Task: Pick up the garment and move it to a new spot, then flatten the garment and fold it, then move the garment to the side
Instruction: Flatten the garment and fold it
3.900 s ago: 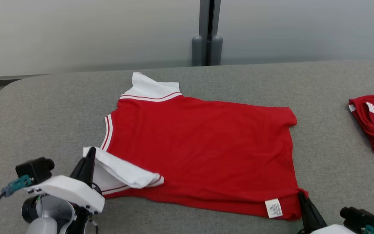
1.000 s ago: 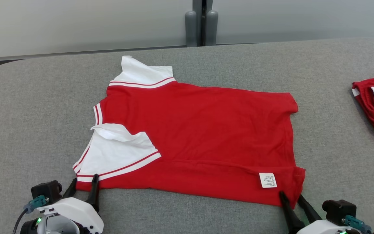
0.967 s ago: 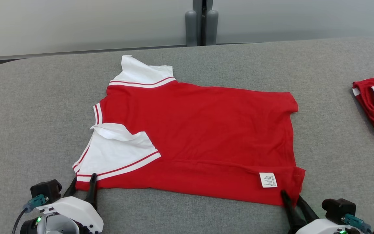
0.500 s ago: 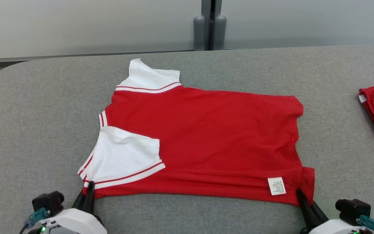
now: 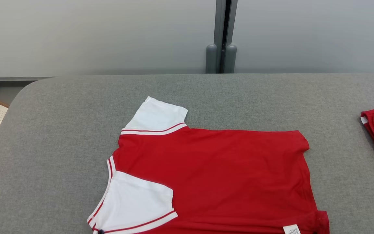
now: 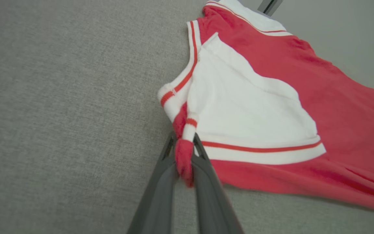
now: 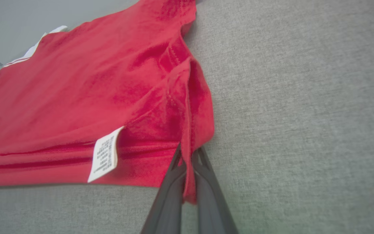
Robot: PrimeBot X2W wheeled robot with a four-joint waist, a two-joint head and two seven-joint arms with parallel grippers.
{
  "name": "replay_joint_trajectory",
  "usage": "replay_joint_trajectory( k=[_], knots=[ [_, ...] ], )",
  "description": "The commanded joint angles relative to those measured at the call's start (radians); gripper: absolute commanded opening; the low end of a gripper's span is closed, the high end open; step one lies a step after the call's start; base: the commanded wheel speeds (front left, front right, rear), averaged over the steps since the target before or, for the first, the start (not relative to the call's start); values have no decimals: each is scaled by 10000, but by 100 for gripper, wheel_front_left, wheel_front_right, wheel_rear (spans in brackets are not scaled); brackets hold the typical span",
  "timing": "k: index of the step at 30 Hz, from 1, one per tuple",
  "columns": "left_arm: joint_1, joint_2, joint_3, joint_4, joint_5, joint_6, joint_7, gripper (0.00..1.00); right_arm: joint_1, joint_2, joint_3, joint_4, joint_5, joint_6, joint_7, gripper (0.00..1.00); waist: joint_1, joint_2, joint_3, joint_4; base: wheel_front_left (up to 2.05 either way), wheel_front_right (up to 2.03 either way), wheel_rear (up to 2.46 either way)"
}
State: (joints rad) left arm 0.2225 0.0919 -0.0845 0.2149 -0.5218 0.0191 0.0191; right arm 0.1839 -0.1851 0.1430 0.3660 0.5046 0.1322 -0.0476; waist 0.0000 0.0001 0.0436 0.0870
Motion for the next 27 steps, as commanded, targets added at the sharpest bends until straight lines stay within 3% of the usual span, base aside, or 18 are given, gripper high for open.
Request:
replay_joint_trajectory(
  k=[1,2,3,4,5,6,7,18,27],
  knots=[
    [268,124,4,-272,-94,139,263,0,268,0,-188,-130,28,-29,91,0,0,-1,-128,56,0,0,0],
    [401,143,-48,-388,-105,186,445,13,368,67,-203,-198,-5,-29,149,0,0,-1,-160,53,0,0,0],
    [401,143,-48,-388,-105,186,445,13,368,67,-203,-198,-5,-29,149,0,0,-1,-160,53,0,0,0],
    [453,175,-60,-483,-73,261,563,46,418,98,-206,-284,-60,-29,160,5,0,-1,-174,47,0,0,0],
    [477,217,-108,-559,1,291,655,100,400,111,-219,-374,-119,-27,172,48,0,-1,-183,40,0,0,0],
    [448,185,-130,-680,26,325,637,100,365,117,-223,-474,-170,-27,187,97,0,-1,-194,26,0,0,0],
    [371,154,-123,-810,66,340,531,100,269,87,-255,-590,-289,-26,100,100,0,-1,-194,10,0,0,0],
    [-638,429,-277,-1678,1608,875,-1595,100,-405,156,-924,-2752,-1961,-18,-411,100,0,-1,-269,-288,0,0,0],
    [-1057,797,-401,-2108,2415,1265,-1743,100,-243,331,-1015,-4440,-2547,-18,289,100,0,-1,-422,-464,0,0,0]
  ],
)
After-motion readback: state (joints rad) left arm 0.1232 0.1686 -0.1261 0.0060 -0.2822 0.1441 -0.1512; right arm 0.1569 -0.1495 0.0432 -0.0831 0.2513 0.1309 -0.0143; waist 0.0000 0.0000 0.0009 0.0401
